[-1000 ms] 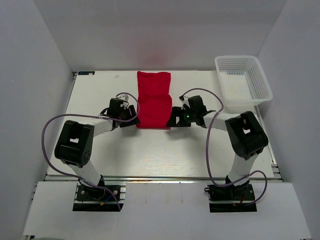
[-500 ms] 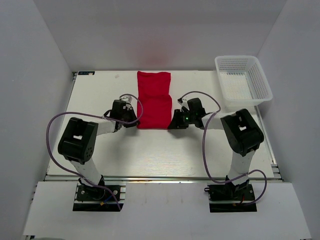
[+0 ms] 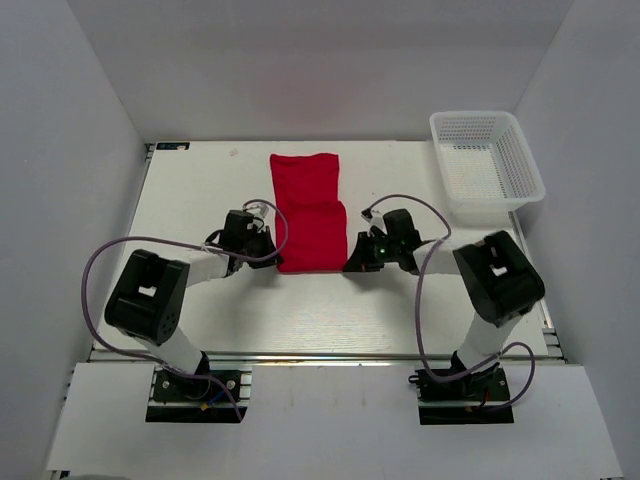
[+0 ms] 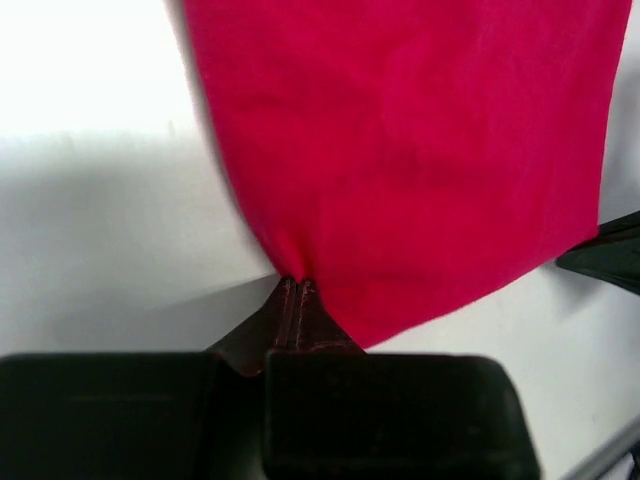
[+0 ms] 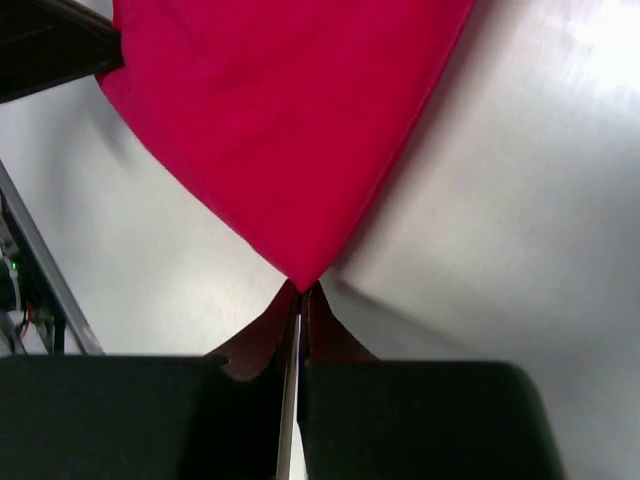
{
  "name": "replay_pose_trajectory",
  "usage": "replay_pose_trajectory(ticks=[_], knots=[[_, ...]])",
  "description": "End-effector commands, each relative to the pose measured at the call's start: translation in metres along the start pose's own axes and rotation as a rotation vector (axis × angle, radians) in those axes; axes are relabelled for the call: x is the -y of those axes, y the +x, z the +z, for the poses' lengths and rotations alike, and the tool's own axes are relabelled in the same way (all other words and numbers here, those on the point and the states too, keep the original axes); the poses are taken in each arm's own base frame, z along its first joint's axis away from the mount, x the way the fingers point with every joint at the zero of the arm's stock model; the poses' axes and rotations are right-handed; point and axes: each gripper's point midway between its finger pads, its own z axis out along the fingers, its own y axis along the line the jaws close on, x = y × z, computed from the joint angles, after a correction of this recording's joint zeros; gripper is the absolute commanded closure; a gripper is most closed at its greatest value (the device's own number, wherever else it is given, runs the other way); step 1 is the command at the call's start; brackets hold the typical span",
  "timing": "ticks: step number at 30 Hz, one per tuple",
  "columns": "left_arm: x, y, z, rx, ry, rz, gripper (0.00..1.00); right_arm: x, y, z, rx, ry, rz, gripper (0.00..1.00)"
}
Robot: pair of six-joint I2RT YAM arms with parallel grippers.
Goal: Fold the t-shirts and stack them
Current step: Grab one side of the 2/3 rectangular tshirt with both arms, then fold the long partially folded tshirt into a neat square
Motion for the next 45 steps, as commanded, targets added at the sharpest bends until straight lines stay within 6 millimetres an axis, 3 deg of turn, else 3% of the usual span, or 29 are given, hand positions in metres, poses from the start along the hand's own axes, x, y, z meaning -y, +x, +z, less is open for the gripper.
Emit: replay_pose_trajectory(ticks=[1,2,3,4,6,7,9,10,11,12,14,19,23,28,33,41,45], knots=[[0.022,0.012,-0.028,-0.03,0.084,0.003,1.0,-0.04,-0.008,-0.031,0.062,-0.086,-0.106,1.0],[0.022,0.027,-0.033,-0.066,0.074,-0.016,1.0,-0.046,0.002,-0.04,0.057,-0.086,-0.107,1.0],[0.028,0.026,-0.044,-0.055,0.093,-0.019,1.0,-0.051,0.008,-0.044,0.051,-0.092,-0.099,1.0],[0.033,0.032,-0.05,-0.063,0.107,-0.025,1.0,-0.046,0.033,-0.049,0.012,-0.085,-0.065,1.0],[0.031,0.053,-0.064,-0.111,0.113,-0.054,1.0,-0.067,0.035,-0.067,0.044,-0.128,-0.07,1.0],[0.042,0.051,-0.076,-0.089,0.154,-0.043,1.0,-0.066,0.055,-0.071,0.01,-0.131,-0.05,1.0],[0.049,0.072,-0.09,-0.138,0.194,-0.063,1.0,-0.085,0.059,-0.089,0.02,-0.17,-0.06,1.0],[0.059,0.077,-0.098,-0.157,0.242,-0.064,1.0,-0.09,0.071,-0.098,-0.006,-0.174,-0.052,1.0],[0.068,0.073,-0.11,-0.132,0.278,-0.049,1.0,-0.094,0.074,-0.102,-0.01,-0.18,-0.051,1.0],[0.071,0.082,-0.117,-0.168,0.284,-0.061,1.0,-0.104,0.069,-0.111,0.017,-0.198,-0.069,1.0],[0.084,0.077,-0.133,-0.171,0.32,-0.047,1.0,-0.115,0.075,-0.125,-0.01,-0.211,-0.067,1.0],[0.117,0.053,-0.183,-0.104,0.4,0.002,1.0,-0.154,0.065,-0.158,0.038,-0.309,-0.143,1.0],[0.124,0.038,-0.207,-0.042,0.391,0.034,1.0,-0.177,0.06,-0.175,0.051,-0.394,-0.186,1.0],[0.133,0.028,-0.221,-0.014,0.407,0.046,1.0,-0.197,0.052,-0.19,0.078,-0.457,-0.251,1.0],[0.134,0.018,-0.215,0.007,0.396,0.059,1.0,-0.192,0.04,-0.185,0.104,-0.407,-0.242,1.0],[0.132,0.004,-0.179,0.0,0.395,0.051,1.0,-0.184,0.029,-0.174,0.132,-0.368,-0.218,1.0],[0.131,-0.019,-0.168,0.047,0.361,0.048,1.0,-0.178,0.008,-0.173,0.218,-0.286,-0.215,1.0]])
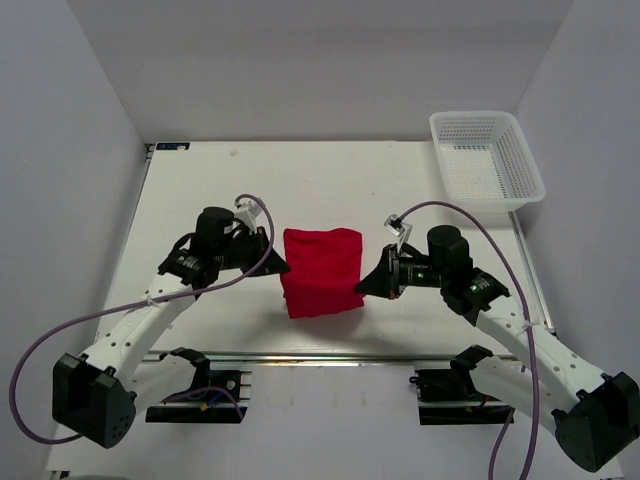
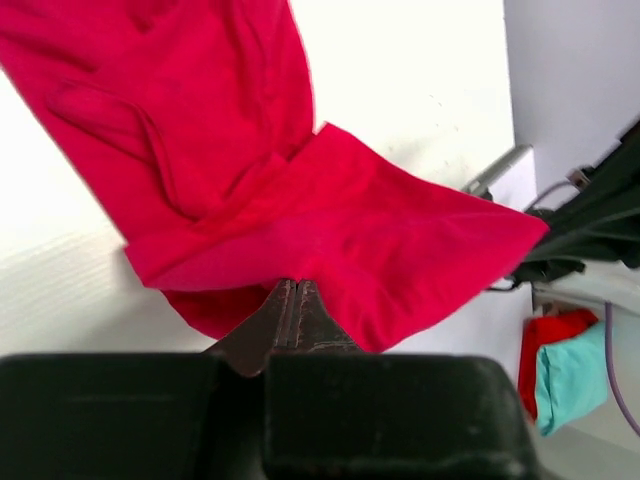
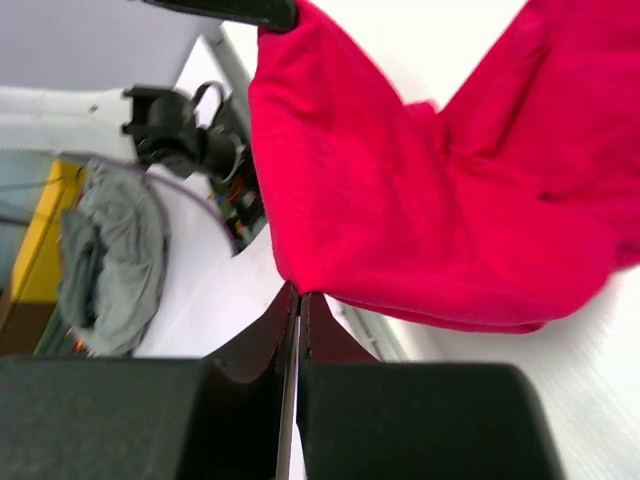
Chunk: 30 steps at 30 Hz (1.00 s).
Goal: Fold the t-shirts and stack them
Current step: Fold the long partially folded tshirt into a neat square
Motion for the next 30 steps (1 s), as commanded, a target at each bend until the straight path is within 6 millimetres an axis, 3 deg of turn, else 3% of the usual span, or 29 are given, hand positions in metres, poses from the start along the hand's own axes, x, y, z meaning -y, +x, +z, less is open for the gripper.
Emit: replay_pose_trajectory(ticks=[1,8,17,21,30], knots=[[0.005,-0.033,0.002,0.085,-0.012,0.041,1.0,-0.005,-0.042,-0.003,0.134,0.055,-0.062,1.0],[-0.005,-0.055,0.004,0.128,-0.113,0.028,1.0,0.024,-0.063,-0.004,0.195,0.227,-0.015,1.0],[-0.015,-0.083,0.021,0.137,-0.185,0.022,1.0,0.049,-0.087,-0.001,0.231,0.357,0.005,1.0],[-0.027,-0.083,0.028,0.115,-0.217,0.0,1.0,0.05,-0.101,-0.004,0.266,0.383,-0.004,1.0],[-0.037,-0.091,0.037,0.112,-0.265,-0.011,1.0,0.072,-0.105,0.005,0.227,0.422,0.03,1.0]])
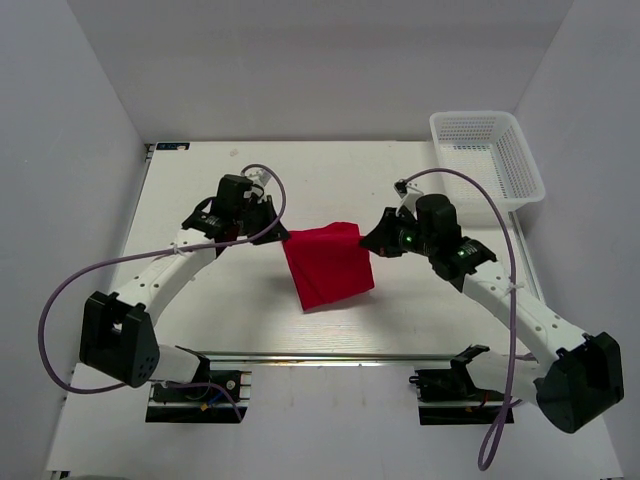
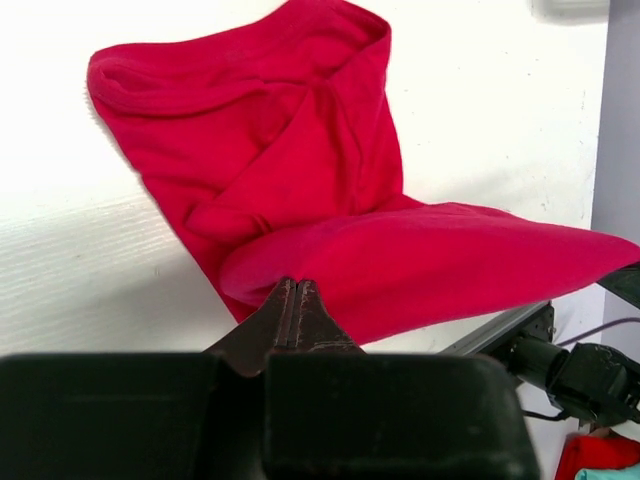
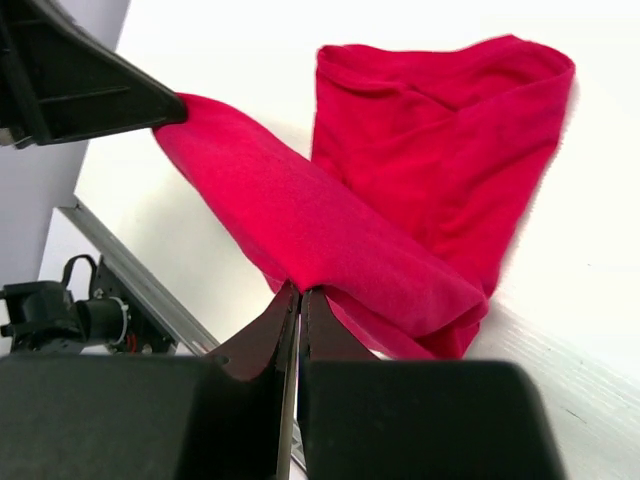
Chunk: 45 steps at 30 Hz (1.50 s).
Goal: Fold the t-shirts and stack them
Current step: Fold the long partially folded tshirt into a neat square
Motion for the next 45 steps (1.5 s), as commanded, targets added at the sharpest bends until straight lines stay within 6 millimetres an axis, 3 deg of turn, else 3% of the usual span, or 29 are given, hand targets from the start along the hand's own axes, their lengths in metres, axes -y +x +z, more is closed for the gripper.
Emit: replay_pose_trajectory(ticks=[1,9,14,15,21,25,26,30,33,37,38,39,41,42,43,45], knots=[[-0.002,-0.02,-0.005,0.052,-0.027,0.008,1.0,-0.003,-0.024,0.004,0.045,0.005,-0.019,1.0],[-0.017,-0.02,0.003,0.047,-0.086,-0.018,1.0,0.015,-0.032,0.027,0.017,0.045,-0.013,1.0],[-0.027,-0.029,0.013,0.078,-0.114,-0.03,1.0,0.02,-0.043,0.036,0.033,0.05,-0.013,1.0],[-0.03,-0.035,0.017,0.086,-0.119,-0.036,1.0,0.03,-0.041,0.043,0.015,0.068,0.001,1.0],[-0.046,-0.04,0.032,0.066,-0.16,-0.062,1.0,0.044,-0.043,0.063,-0.021,0.07,0.002,1.0],[-0.054,-0.042,0.044,0.053,-0.176,-0.074,1.0,0.05,-0.05,0.08,-0.029,0.039,-0.015,1.0],[-0.061,-0.044,0.047,0.048,-0.187,-0.084,1.0,0.055,-0.039,0.092,-0.079,0.022,0.002,1.0],[-0.073,-0.042,0.062,0.022,-0.208,-0.09,1.0,0.064,-0.044,0.111,-0.103,-0.006,0.0,1.0],[-0.083,-0.053,0.071,0.037,-0.215,-0.089,1.0,0.078,-0.044,0.127,-0.107,0.014,0.039,1.0],[-0.094,-0.056,0.098,-0.001,-0.19,-0.104,0.98,0.102,-0.052,0.15,-0.07,0.044,0.047,1.0],[-0.096,-0.057,0.104,-0.006,-0.193,-0.106,0.92,0.106,-0.054,0.153,-0.063,0.042,0.039,0.97],[-0.098,-0.062,0.105,-0.01,-0.191,-0.116,0.67,0.11,-0.05,0.16,-0.075,0.034,0.037,0.82],[-0.103,-0.063,0.109,-0.025,-0.189,-0.12,0.49,0.108,-0.058,0.17,-0.08,-0.018,0.006,0.63],[-0.102,-0.064,0.111,-0.03,-0.179,-0.12,0.3,0.107,-0.055,0.179,-0.102,-0.056,-0.007,0.27],[-0.102,-0.064,0.111,-0.03,-0.179,-0.121,0.24,0.1,-0.062,0.181,-0.098,-0.098,-0.039,0.1],[-0.102,-0.075,0.102,0.007,-0.19,-0.117,0.01,0.096,-0.068,0.185,-0.103,-0.116,-0.054,0.1]])
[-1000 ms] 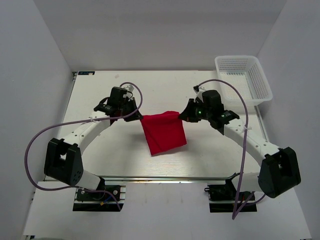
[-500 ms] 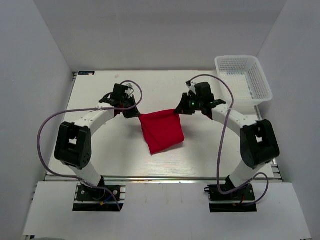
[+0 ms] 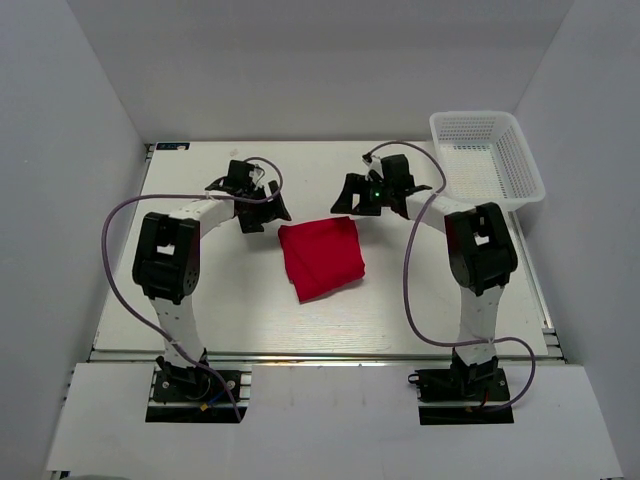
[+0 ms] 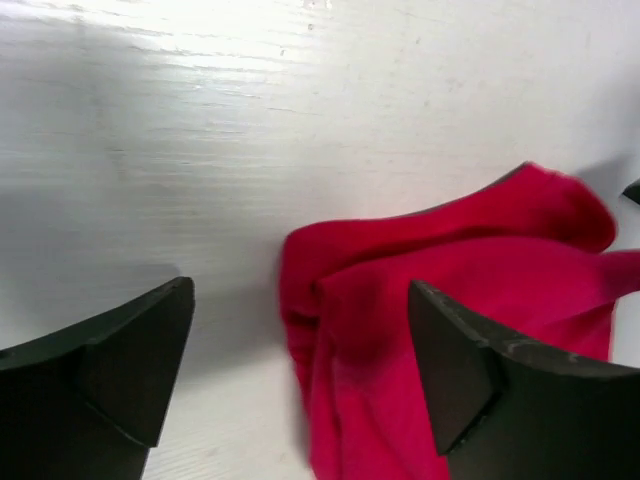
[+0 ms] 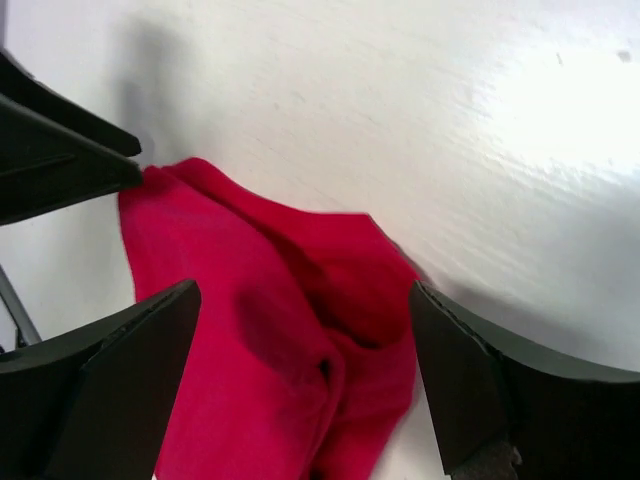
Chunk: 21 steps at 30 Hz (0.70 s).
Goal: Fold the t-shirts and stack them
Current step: Fold the long partially folded tshirt into a neat square
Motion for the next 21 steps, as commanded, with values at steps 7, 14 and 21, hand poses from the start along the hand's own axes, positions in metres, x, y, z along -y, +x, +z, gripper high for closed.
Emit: replay_pose_trajectory(ticks=[7,14,21], knots=[[0.03,-0.036,-0.07,0.19,0.048,0.05,0.0,-0.069,-0.047,-0.052,0.115,-0.154,-0.194,0.1],[0.09,-0.009,-0.089,0.16,0.377,0.186,0.0,-0.115,0.032,-0.098,-0.02,-0.409,-0.168,0.1],[0.113,0.031,-0.044,-0.003,0.569,0.237,0.0,-0.151,0.086,-0.118,-0.123,-0.611,-0.174,0.1]])
